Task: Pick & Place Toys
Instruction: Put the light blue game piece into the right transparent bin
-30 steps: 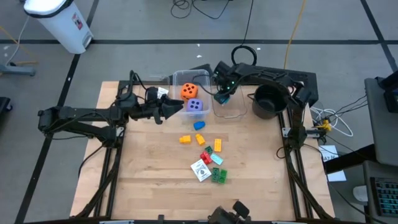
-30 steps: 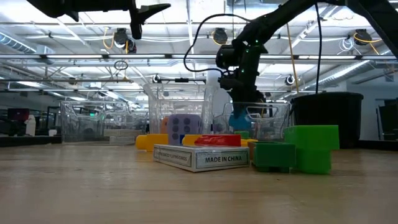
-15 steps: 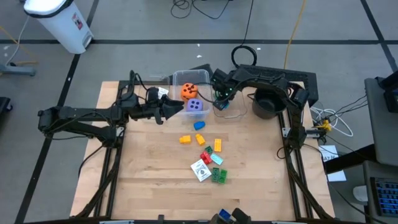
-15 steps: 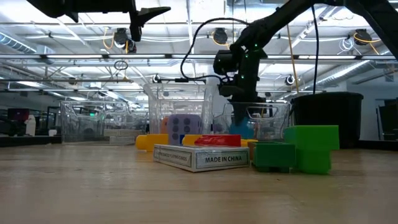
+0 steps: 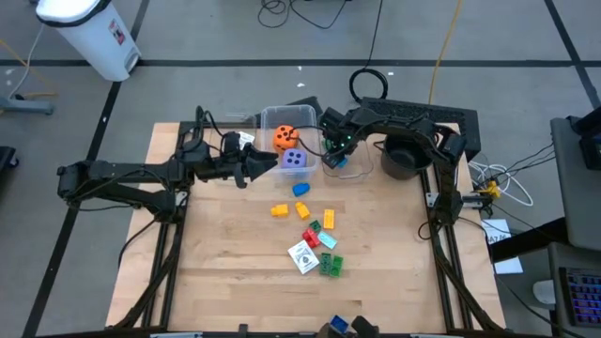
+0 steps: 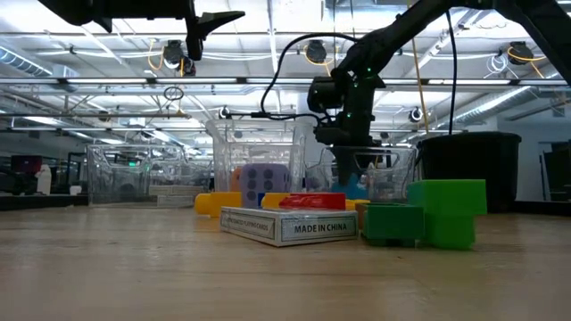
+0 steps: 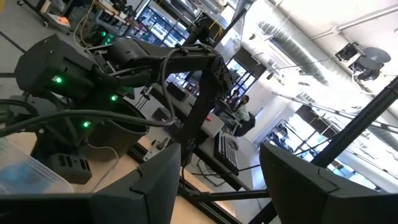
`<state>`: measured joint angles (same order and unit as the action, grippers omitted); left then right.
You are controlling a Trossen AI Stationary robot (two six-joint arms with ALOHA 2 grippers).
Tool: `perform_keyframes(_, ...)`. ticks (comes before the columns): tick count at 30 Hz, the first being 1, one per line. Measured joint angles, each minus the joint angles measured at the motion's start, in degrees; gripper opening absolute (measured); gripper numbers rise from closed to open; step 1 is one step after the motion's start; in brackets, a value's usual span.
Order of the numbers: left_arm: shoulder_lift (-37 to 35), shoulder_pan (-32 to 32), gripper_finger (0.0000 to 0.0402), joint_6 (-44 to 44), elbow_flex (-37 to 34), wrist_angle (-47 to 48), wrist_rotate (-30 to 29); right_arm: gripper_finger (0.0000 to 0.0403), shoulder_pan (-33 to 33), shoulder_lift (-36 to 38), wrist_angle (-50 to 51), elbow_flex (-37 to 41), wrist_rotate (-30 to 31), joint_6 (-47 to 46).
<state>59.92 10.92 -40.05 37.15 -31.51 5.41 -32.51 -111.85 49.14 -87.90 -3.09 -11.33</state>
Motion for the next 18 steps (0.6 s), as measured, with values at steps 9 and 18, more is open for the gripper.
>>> perform_keyframes(9,0.00,0.00,0.0223,-0.60,0.02,0.04,0.00,0.0151,0.00,0.00,-3.59,0.00,-0.02,-2.75)
perform_keyframes(18,0.00,0.00,0.0223,-0.76,0.01,0.04,0.00,0.0157,0.00,0.00,-4.09,0.00,-0.17,-1.27)
